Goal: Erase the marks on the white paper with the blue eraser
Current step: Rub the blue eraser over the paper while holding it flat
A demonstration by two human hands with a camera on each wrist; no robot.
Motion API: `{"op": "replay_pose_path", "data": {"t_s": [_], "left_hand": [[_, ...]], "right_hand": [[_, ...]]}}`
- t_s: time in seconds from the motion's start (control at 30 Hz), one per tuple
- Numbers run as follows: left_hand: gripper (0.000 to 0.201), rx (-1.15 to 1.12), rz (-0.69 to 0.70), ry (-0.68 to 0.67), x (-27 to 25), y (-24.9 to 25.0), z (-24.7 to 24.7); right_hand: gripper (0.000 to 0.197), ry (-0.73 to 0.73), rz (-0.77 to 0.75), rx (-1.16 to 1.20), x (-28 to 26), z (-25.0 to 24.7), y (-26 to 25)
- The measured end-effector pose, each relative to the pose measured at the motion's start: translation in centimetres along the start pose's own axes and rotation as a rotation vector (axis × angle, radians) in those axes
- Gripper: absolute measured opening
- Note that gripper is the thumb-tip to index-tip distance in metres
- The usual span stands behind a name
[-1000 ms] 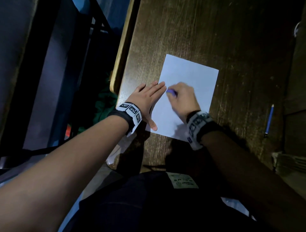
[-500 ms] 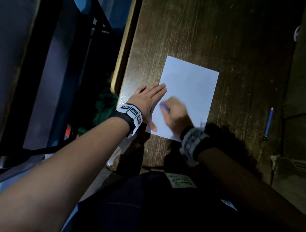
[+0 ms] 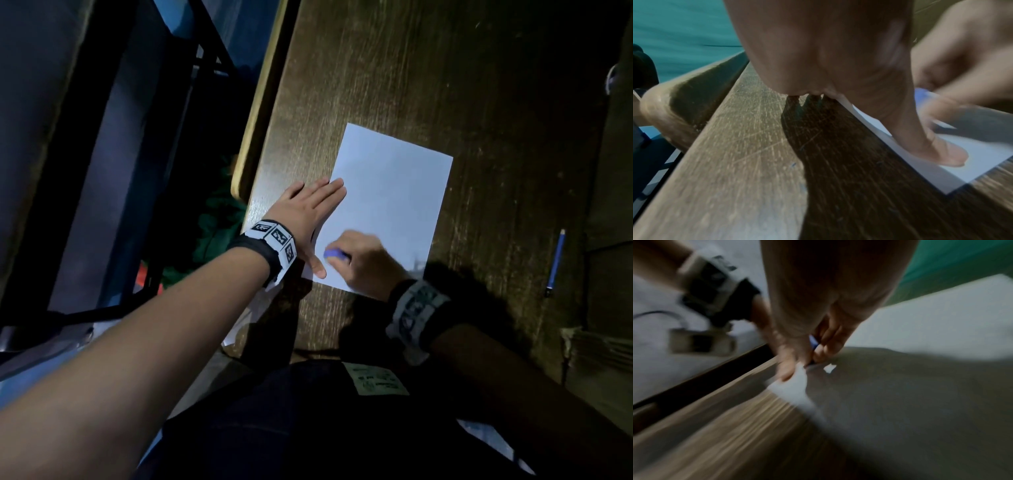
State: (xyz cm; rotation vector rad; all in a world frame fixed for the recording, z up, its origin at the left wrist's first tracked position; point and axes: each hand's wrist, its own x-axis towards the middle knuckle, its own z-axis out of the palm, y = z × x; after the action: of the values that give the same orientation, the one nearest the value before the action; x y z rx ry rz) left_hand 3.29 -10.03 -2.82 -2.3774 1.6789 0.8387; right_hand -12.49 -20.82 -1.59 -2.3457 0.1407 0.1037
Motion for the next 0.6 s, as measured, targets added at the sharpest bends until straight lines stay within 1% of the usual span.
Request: {"op": "replay_pose_path", "data": {"t_s": [0.03,0.1,0.13,0.17,0.2,0.23,0.27,0.3,0.33,0.37,0.4,0.43,0.5,0.53,0.57,0.6], "left_hand": [[0.164,-0.007,0.003,-0.006,0.0,0.0,0.0],[0.164,-0.022,0.007,-0.018,-0.1,0.1,0.0],[0.164,-0.02,0.003,-0.021,-0.1,0.1,0.0],[0.164,-0.018,0.001,-0.021,-0.1,0.2,0.0],[0.164,-0.019,0.0,-0.02,-0.1,0.2,0.0],[0.164,-0.017,-0.001,-0.014,0.0,0.1,0.0],[0.164,-0.009,-0.005,-0.009,0.0,0.1,0.1],[0.164,-0.002,-0.007,-0.007,0.0,0.0,0.1],[0.164,0.0,-0.007,-0.007,0.1,0.0,0.1],[0.164,-0.001,-0.005,-0.008,0.1,0.0,0.1],[0.165,-0.006,-0.002,-0.011,0.0,0.0,0.0],[0.165,-0.012,0.001,-0.016,0.0,0.0,0.0],[0.165,-0.021,0.002,-0.023,-0.1,0.1,0.0],[0.165,-0.021,0.001,-0.022,-0.1,0.1,0.0],[0.165,-0.023,0.002,-0.019,-0.1,0.1,0.0],[0.165,-0.025,0.003,-0.015,-0.1,0.1,0.0]], "right_hand": [[0.01,0.035,0.052,-0.027,1.4,-1.1,0.6],[0.012,0.204,0.212,-0.094,3.8,-2.7,2.2],[0.013,0.273,0.265,-0.104,4.3,-2.9,2.8],[0.013,0.318,0.27,-0.104,4.3,-2.5,3.0],[0.012,0.321,0.248,-0.096,3.7,-1.6,2.5],[0.011,0.291,0.188,-0.075,2.5,-0.4,1.9],[0.01,0.215,0.111,-0.056,0.9,0.7,0.8],[0.008,0.111,0.06,-0.032,-0.6,1.3,-0.1],[0.007,0.017,0.042,-0.027,-1.3,1.2,-0.4],[0.008,-0.021,0.017,-0.03,-1.0,0.7,-0.2],[0.009,-0.007,0.019,-0.04,0.1,-0.1,0.4],[0.01,0.058,0.076,-0.059,1.5,-1.0,1.2],[0.013,0.264,0.254,-0.112,3.9,-2.6,2.8],[0.014,0.346,0.305,-0.114,4.2,-2.7,3.3],[0.013,0.392,0.311,-0.114,4.0,-2.2,3.4],[0.01,0.387,0.277,-0.104,3.2,-1.3,2.7]]}}
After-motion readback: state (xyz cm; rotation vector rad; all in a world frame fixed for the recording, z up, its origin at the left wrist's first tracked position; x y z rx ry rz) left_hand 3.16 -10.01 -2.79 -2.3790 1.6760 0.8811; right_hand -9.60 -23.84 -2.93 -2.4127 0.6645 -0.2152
